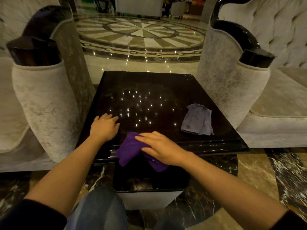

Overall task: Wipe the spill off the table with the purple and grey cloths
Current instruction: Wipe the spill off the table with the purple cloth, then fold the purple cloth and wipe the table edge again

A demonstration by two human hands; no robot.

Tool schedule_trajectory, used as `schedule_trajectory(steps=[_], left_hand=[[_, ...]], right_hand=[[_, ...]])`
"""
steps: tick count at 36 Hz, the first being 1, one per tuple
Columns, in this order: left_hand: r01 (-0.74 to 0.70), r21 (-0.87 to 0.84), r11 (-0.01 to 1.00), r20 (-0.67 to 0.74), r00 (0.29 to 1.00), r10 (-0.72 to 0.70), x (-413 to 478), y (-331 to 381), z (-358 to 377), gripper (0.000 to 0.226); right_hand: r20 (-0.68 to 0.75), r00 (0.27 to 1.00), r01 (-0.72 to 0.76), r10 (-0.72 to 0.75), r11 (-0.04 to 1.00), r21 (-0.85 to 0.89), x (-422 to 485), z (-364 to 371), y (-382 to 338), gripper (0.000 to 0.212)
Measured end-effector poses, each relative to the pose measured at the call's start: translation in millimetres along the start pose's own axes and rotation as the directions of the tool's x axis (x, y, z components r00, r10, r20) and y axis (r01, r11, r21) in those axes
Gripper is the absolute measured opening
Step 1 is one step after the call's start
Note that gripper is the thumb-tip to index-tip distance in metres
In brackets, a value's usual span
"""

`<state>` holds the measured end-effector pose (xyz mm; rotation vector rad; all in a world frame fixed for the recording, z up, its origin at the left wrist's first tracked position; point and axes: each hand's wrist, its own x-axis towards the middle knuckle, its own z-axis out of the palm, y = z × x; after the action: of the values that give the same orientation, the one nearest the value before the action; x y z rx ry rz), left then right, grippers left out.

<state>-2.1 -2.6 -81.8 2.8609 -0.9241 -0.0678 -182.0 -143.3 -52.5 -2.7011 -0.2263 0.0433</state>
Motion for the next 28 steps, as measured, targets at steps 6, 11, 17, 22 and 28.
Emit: schedule_trajectory(steps=[6, 11, 17, 22, 28], left_hand=[[0.191, -0.830, 0.524, 0.322, 0.931, 0.171, -16.9, 36.3, -46.4, 0.042], [0.190, -0.873, 0.449, 0.398, 0.810, 0.431, -27.2, 46.6, -59.5, 0.033], [0.093, -0.905, 0.415, 0.272, 0.877, 0.396, -33.7, 55.5, -68.3, 0.016], [0.008, -0.889, 0.458, 0.214, 0.891, 0.401, -43.8, 62.4, -75.3, 0.020], [-0.059, -0.871, 0.488, 0.146, 0.917, 0.372, -55.2, 58.9, -80.2, 0.031]], right_hand=[[0.021, 0.999, 0.027, -0.026, 0.997, -0.068, 1.6, -37.7, 6.6, 0.044], [0.008, 1.000, 0.020, -0.021, 1.000, 0.024, 0.2, -57.3, 5.9, 0.044], [0.092, 0.981, -0.182, 0.170, 0.973, 0.144, -2.5, -68.1, 12.2, 0.081], [0.178, 0.950, -0.280, 0.255, 0.951, 0.128, -7.6, -77.1, 14.6, 0.046], [0.083, 0.951, -0.305, 0.298, 0.947, 0.098, -24.1, -94.1, 17.1, 0.024]])
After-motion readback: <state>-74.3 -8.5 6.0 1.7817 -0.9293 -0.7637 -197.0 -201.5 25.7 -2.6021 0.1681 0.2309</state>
